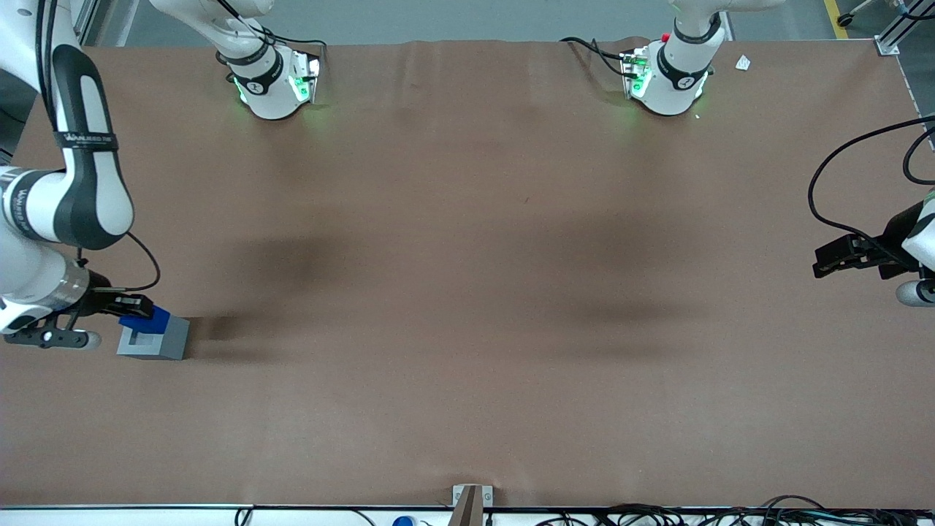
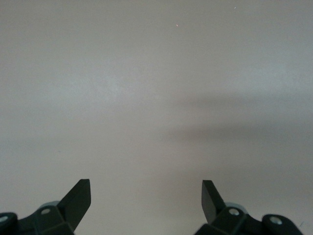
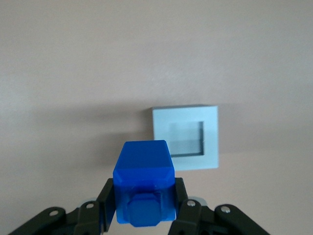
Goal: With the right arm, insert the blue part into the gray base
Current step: 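Lift the blue block and carry it over the gray base opening, then lower the blue block into the gray base opening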
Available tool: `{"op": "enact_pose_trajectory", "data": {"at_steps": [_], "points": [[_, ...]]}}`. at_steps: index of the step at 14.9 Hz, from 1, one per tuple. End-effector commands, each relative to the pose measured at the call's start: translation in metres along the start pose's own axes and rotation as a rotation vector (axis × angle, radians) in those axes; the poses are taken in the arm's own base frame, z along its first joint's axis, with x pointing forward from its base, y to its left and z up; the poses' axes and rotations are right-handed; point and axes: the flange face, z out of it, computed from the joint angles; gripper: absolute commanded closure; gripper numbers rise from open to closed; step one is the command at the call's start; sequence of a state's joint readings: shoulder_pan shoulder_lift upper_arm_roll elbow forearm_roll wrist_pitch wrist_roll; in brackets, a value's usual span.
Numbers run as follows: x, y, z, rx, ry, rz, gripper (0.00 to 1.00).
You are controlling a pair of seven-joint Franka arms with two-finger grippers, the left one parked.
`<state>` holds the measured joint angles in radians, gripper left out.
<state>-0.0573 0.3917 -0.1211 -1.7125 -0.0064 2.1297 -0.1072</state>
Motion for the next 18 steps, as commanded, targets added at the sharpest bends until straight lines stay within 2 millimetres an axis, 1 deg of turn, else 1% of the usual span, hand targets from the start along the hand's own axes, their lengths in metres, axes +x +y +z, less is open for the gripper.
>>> {"op": "enact_pose_trajectory", "data": {"at_steps": [1,2,6,11,13,16,17,18], "points": [[0.015,0.008,0.007,-0.013,-0.003,-0.024,1.0],[0.015,0.01,0.009,-0.015,-0.004,-0.023,1.0],[0.015,0.021,0.025,-0.015,-0.025,-0.031,1.0],[0.015,0.037,0.037,-0.015,-0.037,-0.02,0.99],[0.014,0.038,0.042,-0.015,-0.045,-0.02,0.99],[0.018,0.039,0.043,-0.017,-0.043,-0.025,0.99],[0.017,0.041,0.048,-0.015,-0.049,-0.034,0.99],[0.019,0.042,0.047,-0.016,-0.046,-0.034,0.99]]}}
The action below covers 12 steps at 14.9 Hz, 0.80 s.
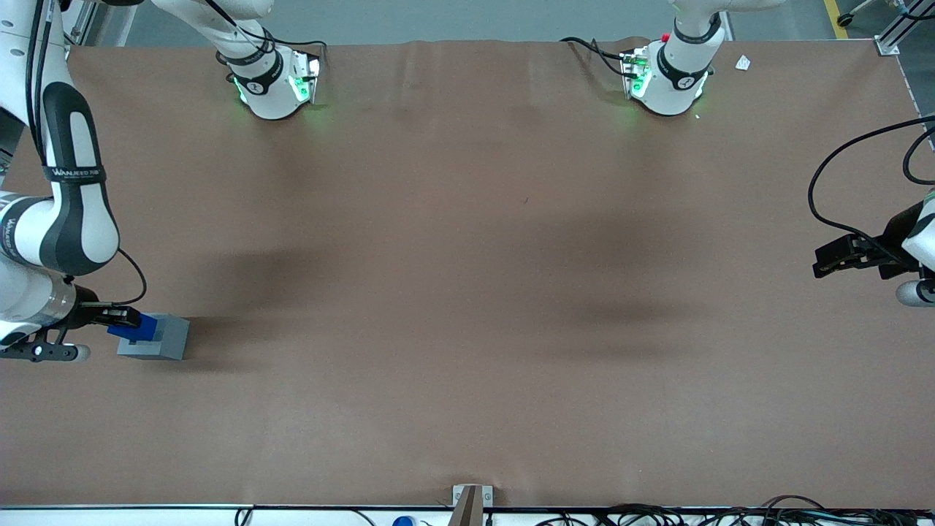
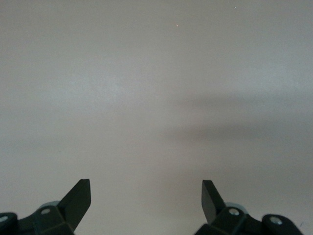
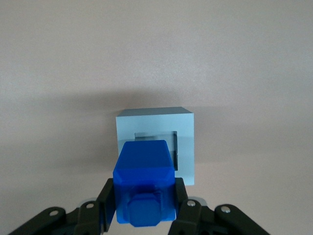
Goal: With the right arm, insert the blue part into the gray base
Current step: 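Lower the blue block into the gray base opening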
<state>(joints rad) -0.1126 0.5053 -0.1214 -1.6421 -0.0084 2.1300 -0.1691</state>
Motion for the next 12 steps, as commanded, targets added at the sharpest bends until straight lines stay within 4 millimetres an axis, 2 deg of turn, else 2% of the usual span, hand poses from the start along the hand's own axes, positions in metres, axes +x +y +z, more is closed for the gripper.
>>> {"op": "enact_pose_trajectory", "data": {"at_steps": [1,12], "points": [[0.008,0.009,0.003,-0.009,0.001,-0.017,0.99],[0.011,0.015,0.014,-0.007,-0.009,-0.007,1.0]]}}
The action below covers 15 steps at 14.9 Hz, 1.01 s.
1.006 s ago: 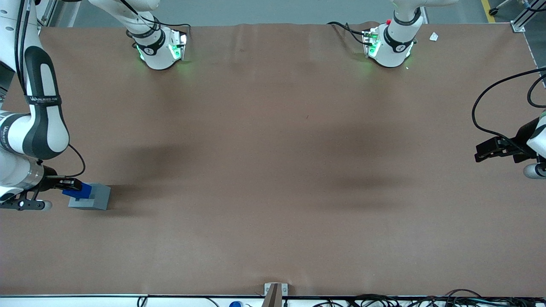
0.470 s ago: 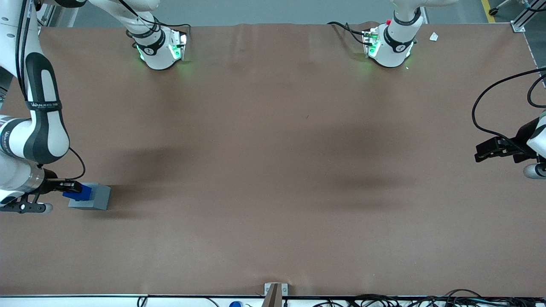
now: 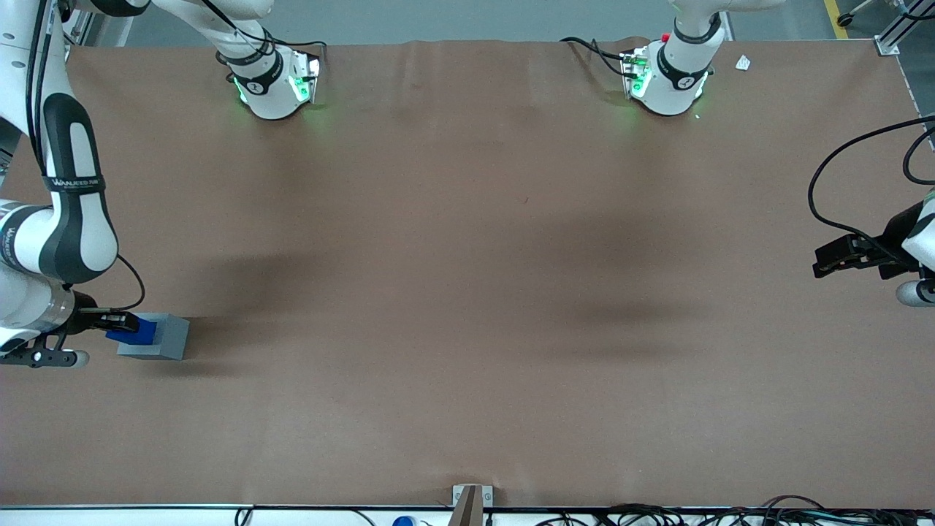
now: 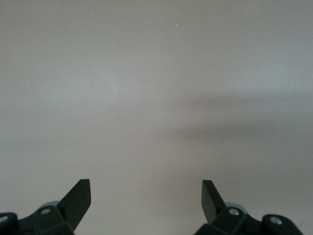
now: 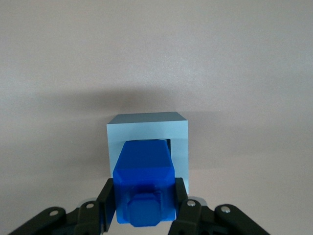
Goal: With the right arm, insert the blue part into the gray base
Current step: 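Lower the blue block into the gray base opening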
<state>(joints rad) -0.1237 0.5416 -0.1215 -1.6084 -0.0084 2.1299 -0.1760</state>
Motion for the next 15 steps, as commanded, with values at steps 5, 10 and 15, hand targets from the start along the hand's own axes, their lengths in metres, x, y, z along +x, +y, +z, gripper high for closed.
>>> {"op": "enact_pose_trajectory", "data": {"at_steps": [5,10,15], "points": [[0.004,0.007,0.008,-0.003,-0.009,-0.003,0.99],[0.004,0.007,0.013,-0.001,-0.017,-0.001,0.99],[0.004,0.006,0.017,-0.001,-0.023,-0.005,0.8]]}}
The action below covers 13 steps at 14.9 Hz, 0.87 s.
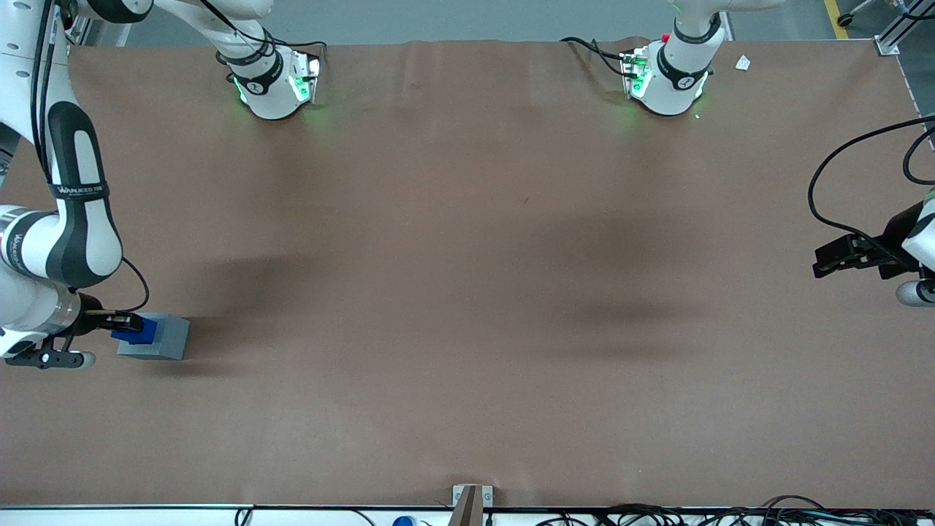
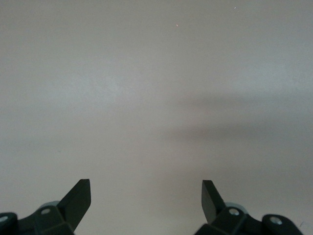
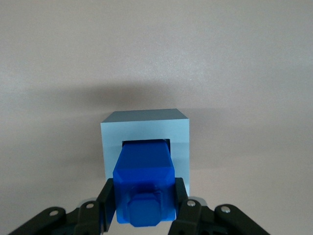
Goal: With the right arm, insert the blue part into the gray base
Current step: 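Lower the blue block into the gray base opening, then open the right gripper to release the blue block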
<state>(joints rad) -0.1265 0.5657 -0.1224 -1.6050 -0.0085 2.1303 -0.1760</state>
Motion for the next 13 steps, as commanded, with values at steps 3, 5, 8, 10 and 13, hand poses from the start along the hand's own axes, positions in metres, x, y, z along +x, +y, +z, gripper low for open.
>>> {"op": "enact_pose_trajectory", "data": {"at_steps": [3,5,8,10,13], "points": [[0.004,0.006,0.002,-0.001,-0.002,-0.01,0.38],[0.004,0.005,0.002,-0.001,-0.002,-0.01,0.1],[0.004,0.005,-0.001,-0.003,0.0,-0.012,0.0],[0.006,0.0,-0.017,-0.003,0.004,-0.015,0.0],[0.003,-0.001,-0.063,0.016,-0.024,-0.008,0.0]]}}
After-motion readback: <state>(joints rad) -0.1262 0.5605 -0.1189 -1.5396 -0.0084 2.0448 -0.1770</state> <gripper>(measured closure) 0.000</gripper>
